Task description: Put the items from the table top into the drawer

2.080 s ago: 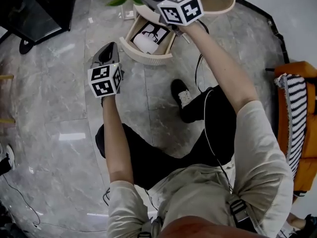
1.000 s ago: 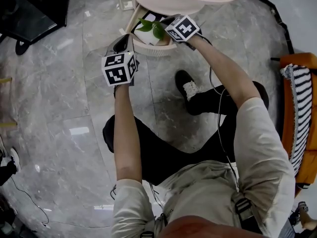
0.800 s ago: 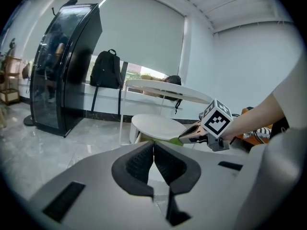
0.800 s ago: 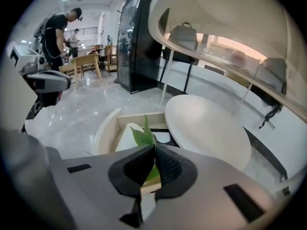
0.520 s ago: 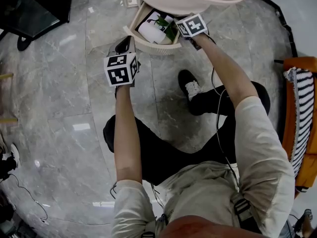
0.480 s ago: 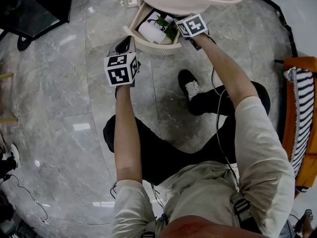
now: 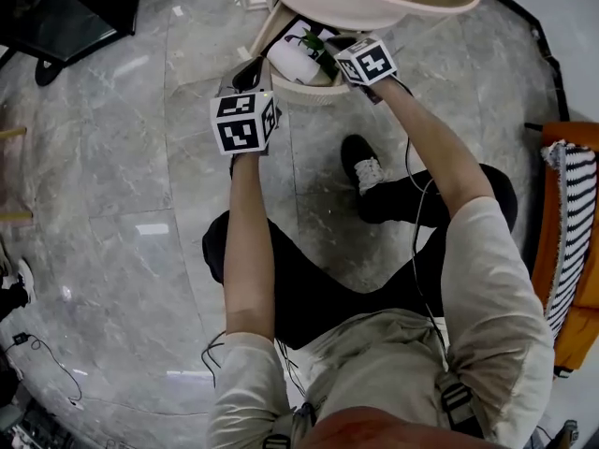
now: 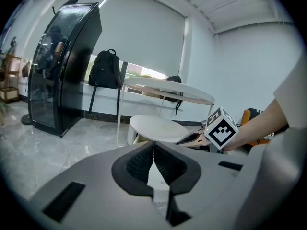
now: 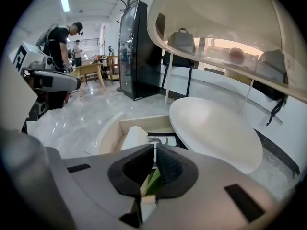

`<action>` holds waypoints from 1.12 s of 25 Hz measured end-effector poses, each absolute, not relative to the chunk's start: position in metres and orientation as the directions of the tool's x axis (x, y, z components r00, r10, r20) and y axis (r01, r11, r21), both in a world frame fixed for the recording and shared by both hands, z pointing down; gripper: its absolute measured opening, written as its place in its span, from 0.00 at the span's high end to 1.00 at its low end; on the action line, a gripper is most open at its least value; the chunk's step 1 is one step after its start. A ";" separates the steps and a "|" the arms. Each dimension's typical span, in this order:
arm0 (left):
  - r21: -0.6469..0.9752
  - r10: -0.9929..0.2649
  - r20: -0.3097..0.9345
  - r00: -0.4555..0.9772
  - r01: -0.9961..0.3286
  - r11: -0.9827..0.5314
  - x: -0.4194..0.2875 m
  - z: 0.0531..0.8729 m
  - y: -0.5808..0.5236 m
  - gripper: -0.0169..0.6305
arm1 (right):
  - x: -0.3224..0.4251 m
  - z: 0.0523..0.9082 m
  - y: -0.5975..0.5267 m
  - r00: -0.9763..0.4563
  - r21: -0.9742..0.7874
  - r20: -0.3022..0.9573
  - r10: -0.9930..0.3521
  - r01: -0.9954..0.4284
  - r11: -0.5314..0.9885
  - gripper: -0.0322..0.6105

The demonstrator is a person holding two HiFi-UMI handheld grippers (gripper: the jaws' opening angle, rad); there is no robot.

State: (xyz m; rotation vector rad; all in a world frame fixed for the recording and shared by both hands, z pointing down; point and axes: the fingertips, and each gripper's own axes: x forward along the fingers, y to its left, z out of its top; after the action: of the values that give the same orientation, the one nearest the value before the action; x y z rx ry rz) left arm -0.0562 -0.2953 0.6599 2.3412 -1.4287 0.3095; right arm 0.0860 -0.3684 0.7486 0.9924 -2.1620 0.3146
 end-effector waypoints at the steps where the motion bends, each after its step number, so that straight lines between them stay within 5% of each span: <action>1: 0.204 -0.802 0.382 0.458 -0.889 -0.411 -0.053 0.665 -0.299 0.94 | 0.086 0.749 -0.370 -0.449 0.069 0.701 -0.555 -0.731 0.679 0.89; 9: 0.386 -0.829 0.355 0.432 -0.875 -0.291 -0.042 0.694 -0.329 0.94 | 0.085 0.712 -0.386 -0.467 -0.061 0.612 -0.638 -0.832 0.551 0.89; 28: 0.279 -0.764 0.350 0.541 -0.839 -0.466 -0.023 0.672 -0.280 0.94 | 0.085 0.721 -0.294 -0.427 -0.020 0.619 -0.659 -0.848 0.530 0.90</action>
State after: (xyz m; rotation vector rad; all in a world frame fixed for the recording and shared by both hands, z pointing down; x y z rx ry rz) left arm -0.0228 -0.2799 0.6719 2.3648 -1.3068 0.2446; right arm 0.0850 -0.2945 0.7208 1.2185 -2.2180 0.4473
